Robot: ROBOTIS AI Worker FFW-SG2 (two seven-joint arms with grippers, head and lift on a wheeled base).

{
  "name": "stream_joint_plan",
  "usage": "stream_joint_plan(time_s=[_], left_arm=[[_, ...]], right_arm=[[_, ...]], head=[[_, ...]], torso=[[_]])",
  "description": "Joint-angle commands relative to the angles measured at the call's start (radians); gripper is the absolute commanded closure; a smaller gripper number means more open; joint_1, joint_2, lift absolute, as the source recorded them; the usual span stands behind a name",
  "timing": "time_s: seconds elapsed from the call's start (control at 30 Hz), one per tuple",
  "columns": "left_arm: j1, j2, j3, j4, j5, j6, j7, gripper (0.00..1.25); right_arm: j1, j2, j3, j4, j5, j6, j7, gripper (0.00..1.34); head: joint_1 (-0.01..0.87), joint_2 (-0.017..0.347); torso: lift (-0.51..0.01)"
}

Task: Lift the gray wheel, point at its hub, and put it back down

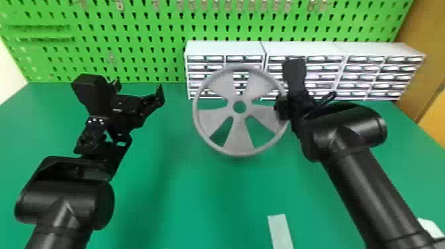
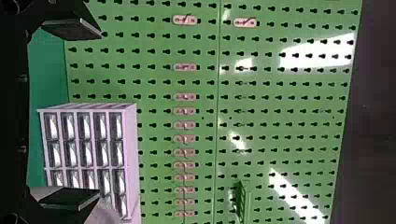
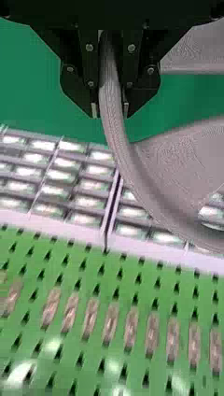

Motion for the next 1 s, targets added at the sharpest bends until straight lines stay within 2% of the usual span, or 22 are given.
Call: stream_joint_plan(time_s=[0.0,0.2,0.4,0.53,0.77,0.97], left_arm=[[0.000,0.000,0.000,-0.002,0.000,0.000,0.000,0.10],[0.007,0.000,0.002,-0.003,0.001,0.000,-0.002,0.10],[0.007,0.000,0.000,-0.006,0.003,0.000,-0.002,0.10],[0.010,0.000,-0.002,-0.008,0.003,0.002,-0.003,0.10],[0.019,0.002,-0.005,-0.020,0.005,0.008,-0.006,0.10],[0.027,0.002,-0.008,-0.028,0.005,0.012,-0.008,0.10]], right_arm=[[0.017,-0.012,-0.011,-0.037,0.004,-0.116,-0.018,1.33],[0.032,-0.024,-0.004,-0.060,0.013,-0.276,-0.058,1.33],[0.043,-0.044,0.023,-0.063,0.018,-0.435,-0.133,1.33],[0.046,-0.055,0.026,-0.057,0.047,-0.547,-0.162,1.33],[0.043,-0.055,0.009,-0.031,0.081,-0.705,-0.164,1.33],[0.028,-0.057,0.015,0.036,0.070,-0.854,-0.162,1.33]], head=[[0.692,0.048],[0.692,0.048],[0.692,0.048],[0.692,0.048],[0.692,0.048],[0.692,0.048]], torso=[[-0.088],[-0.088],[-0.088],[-0.088],[-0.088],[-0.088]])
